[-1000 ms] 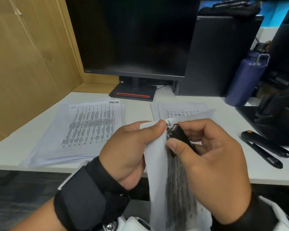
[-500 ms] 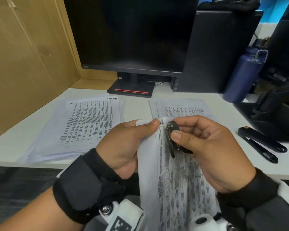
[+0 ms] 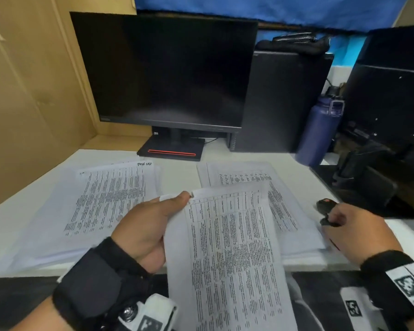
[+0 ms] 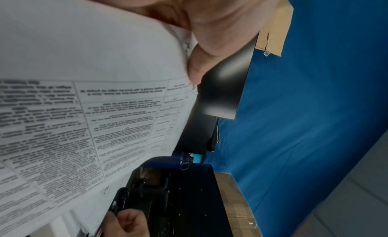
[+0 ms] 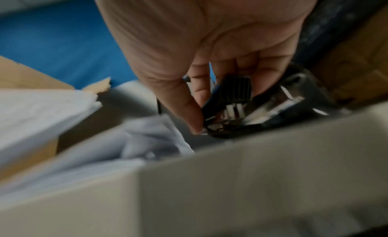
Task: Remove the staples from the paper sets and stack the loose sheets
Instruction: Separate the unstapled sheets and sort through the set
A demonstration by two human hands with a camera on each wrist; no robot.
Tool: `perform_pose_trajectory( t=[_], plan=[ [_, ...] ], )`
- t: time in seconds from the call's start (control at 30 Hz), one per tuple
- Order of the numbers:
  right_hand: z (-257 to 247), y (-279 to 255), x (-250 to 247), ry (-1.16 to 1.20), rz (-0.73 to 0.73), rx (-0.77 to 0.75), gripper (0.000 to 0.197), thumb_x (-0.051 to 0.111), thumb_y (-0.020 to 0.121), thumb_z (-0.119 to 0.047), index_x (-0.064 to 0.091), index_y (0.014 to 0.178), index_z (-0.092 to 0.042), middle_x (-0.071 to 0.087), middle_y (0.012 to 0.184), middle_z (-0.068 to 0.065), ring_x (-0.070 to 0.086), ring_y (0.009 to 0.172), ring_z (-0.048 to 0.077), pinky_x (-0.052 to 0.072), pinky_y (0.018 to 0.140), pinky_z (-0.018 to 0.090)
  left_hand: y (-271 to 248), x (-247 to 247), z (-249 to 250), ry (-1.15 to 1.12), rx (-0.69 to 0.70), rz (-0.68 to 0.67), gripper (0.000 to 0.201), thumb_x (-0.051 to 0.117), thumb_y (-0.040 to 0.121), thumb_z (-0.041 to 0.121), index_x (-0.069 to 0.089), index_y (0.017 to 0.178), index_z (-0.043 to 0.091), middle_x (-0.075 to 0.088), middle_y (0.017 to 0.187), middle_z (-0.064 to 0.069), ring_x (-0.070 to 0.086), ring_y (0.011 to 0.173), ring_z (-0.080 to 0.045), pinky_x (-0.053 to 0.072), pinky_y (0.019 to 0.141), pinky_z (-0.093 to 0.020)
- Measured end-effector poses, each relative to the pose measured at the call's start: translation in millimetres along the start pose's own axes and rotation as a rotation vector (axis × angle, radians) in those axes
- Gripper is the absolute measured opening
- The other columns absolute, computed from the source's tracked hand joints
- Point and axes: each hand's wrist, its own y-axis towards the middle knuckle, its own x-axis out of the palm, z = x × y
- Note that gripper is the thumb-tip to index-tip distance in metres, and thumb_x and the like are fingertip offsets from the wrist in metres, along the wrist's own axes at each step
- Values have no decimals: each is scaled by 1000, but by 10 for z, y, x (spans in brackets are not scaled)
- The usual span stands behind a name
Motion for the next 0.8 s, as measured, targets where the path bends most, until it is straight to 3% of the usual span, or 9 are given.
perform_pose_trajectory(
  t=[0.1,0.2,0.3,0.37,0.47,0.53,0.6,0.67,0.8],
  plan=[
    [26,9,59,-28,-10,-22,6,69,88,-31,68,94,-32,70,92,-2,62,86,28,50,82,36,-42,17,1,-11,-37,-15,43,67,94,22,67,127,-5,73,118,-29,68,114,-48,53,99,-63],
    [-72,-15,82,-54,121,-122,18,69,87,-37,73,101,-27,74,105,1,64,93,27,54,85,40,-68,14,8,-20,-39,-34,44,69,90,20,68,125,-7,72,119,-31,69,111,-48,52,98,-62],
    [-423,-293,-3,45,308,-437,13,72,84,-29,73,95,-21,71,88,-1,63,81,23,53,76,37,-95,44,2,-28,-15,-92,44,69,87,20,70,121,-8,71,120,-33,71,99,-41,55,93,-52],
    [-771,-662,-17,287,241,-585,4,71,84,-27,72,81,-27,70,74,-9,62,68,13,50,67,29,-112,83,-34,-12,20,-129,46,70,85,20,69,120,-9,70,119,-33,70,100,-43,56,93,-54],
    [-1159,-1085,96,783,-279,-388,18,67,90,-28,75,76,-20,75,72,-1,65,61,14,50,59,22,-163,161,-133,38,103,-163,43,71,88,18,66,114,-15,70,104,-36,67,93,-50,55,89,-57],
    [-1233,-1162,159,1068,-499,-120,22,64,95,-17,75,78,-9,76,75,12,63,59,20,48,53,26,-224,233,-206,73,149,-229,29,69,91,15,67,99,-13,63,83,-29,61,75,-38,52,76,-47],
    [-1227,-1136,170,1213,-536,42,22,62,94,-14,73,80,-1,74,74,19,61,58,23,46,53,28,-261,274,-262,127,194,-242,15,68,91,8,74,88,-6,64,76,-24,61,64,-27,55,64,-35],
    [-1206,-1108,162,1248,-529,74,18,62,92,-8,73,81,-1,72,71,19,60,59,23,45,54,30,-277,284,-283,175,231,-253,16,67,92,4,77,80,-2,66,75,-22,64,59,-23,57,58,-27],
    [-1187,-1097,188,1266,-603,116,21,63,89,-3,72,71,-11,66,69,12,56,58,18,44,52,27,-251,257,-295,331,335,-244,15,79,89,19,80,76,12,72,78,-16,65,72,-23,55,73,-36]
  ],
)
